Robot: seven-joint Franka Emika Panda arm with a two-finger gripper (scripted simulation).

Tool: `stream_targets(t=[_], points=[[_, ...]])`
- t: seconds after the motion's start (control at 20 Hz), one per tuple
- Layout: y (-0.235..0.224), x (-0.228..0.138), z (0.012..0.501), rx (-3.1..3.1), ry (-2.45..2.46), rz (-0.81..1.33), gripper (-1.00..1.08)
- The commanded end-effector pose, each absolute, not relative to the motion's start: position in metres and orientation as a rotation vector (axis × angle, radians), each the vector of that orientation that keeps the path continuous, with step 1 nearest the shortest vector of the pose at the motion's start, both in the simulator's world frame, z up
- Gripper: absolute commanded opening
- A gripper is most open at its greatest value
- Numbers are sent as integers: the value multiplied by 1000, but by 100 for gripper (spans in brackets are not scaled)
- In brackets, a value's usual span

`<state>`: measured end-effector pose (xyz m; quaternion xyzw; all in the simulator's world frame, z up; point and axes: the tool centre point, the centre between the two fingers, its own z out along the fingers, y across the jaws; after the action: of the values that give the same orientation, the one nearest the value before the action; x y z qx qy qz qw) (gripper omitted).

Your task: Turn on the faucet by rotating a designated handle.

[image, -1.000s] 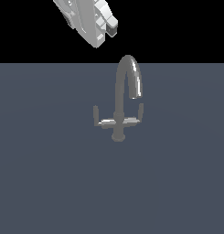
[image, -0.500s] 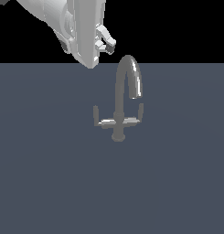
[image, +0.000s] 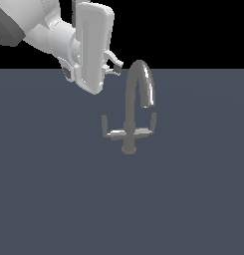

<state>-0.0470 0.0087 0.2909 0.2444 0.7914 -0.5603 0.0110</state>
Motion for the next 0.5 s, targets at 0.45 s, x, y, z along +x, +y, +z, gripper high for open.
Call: stream_targets(t=[0.45], points=[[21,-20,247,215,2534,-2035,-100]])
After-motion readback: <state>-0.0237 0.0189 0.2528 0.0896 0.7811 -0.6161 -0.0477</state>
